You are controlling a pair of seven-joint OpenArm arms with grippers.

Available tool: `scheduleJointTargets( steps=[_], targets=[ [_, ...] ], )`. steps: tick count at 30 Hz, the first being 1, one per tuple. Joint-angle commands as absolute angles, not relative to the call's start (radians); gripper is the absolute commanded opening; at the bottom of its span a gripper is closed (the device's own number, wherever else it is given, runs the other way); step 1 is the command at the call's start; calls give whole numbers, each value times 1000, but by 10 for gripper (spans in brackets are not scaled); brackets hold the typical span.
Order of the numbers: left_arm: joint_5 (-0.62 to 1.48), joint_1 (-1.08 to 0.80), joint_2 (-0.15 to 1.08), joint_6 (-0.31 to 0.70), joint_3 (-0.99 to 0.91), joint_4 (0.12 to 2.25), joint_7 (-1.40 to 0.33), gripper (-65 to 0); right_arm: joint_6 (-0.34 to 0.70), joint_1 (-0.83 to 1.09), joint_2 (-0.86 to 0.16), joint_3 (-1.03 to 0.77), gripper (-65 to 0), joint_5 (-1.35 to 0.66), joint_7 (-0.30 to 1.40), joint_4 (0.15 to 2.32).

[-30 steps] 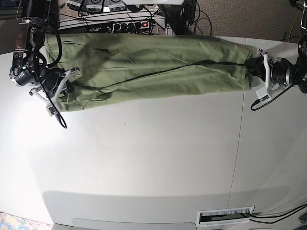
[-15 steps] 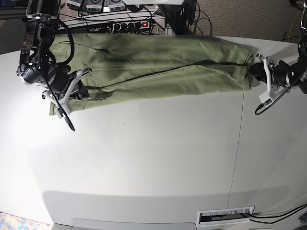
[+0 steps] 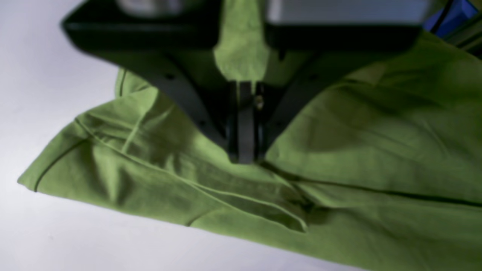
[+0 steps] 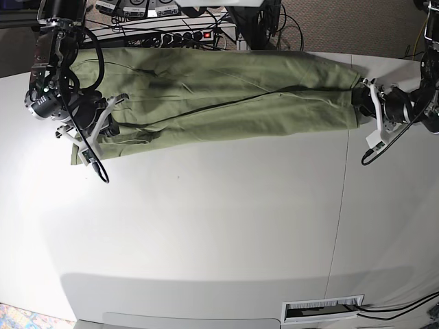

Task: Fold the T-shirt properly
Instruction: 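Open the left gripper and raise it off the folded edge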

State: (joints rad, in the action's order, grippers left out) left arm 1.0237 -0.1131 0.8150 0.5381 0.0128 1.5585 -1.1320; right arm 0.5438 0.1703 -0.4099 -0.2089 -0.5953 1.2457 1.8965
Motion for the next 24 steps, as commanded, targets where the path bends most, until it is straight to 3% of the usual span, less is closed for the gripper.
scheduleJointTargets(
  steps=[1, 22, 24],
  targets=[
    [1022, -99, 839, 529, 2, 1570, -1129, -402, 545, 164, -427, -217, -650, -601, 1231, 1911],
    [1104, -149, 842, 467, -69, 1568, -1185, -404, 545, 168, -427, -217, -650, -601, 1231, 1911],
    [1098, -146, 842, 467, -72, 1568, -1180, -430, 545, 170, -426, -217, -650, -601, 1231, 1911]
  ],
)
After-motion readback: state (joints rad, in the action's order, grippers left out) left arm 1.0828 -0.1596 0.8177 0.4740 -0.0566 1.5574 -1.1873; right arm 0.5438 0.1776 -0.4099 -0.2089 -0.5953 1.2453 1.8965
